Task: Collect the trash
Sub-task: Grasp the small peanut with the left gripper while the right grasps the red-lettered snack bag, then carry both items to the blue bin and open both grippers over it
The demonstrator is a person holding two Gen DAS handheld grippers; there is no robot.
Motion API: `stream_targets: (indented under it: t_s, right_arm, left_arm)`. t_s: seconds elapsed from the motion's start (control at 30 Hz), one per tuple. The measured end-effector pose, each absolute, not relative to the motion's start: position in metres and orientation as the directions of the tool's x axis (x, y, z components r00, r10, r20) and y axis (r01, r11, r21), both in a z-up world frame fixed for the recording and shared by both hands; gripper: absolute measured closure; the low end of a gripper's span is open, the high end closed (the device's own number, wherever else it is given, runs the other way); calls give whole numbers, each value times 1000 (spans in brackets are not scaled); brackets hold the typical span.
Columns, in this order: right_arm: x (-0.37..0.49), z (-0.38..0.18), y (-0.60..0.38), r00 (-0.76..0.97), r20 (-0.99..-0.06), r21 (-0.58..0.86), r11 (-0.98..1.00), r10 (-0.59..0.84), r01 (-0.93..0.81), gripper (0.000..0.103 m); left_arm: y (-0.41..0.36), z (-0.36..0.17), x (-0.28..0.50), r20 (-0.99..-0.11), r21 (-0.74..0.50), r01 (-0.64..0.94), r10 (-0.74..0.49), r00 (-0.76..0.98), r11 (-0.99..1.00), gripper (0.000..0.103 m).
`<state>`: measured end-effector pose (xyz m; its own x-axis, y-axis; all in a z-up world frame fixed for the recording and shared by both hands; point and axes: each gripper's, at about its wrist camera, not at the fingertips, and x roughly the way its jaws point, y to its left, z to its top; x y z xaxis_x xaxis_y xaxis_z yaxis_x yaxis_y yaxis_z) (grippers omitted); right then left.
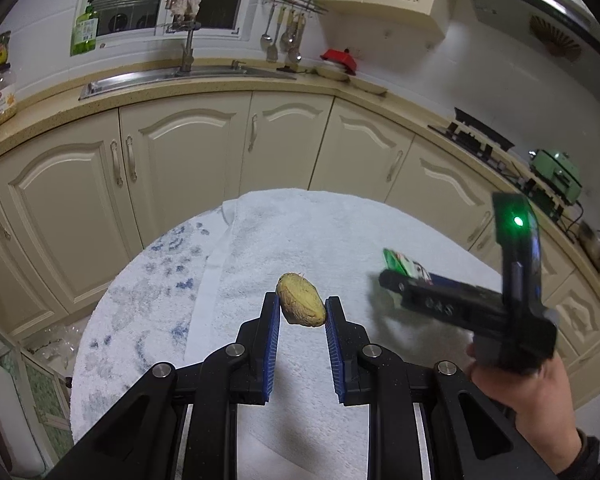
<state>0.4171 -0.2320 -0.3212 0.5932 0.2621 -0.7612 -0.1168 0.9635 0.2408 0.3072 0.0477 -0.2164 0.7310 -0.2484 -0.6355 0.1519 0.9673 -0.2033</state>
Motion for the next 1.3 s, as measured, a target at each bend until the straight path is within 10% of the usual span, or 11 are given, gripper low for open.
stream_targets:
  t_s: [1.3]
  right_arm:
    - [137, -187, -493, 885, -463, 413, 896, 53, 163, 29]
  left_arm:
    - [-163, -128, 129, -474, -100, 604, -571, 670, 791, 84]
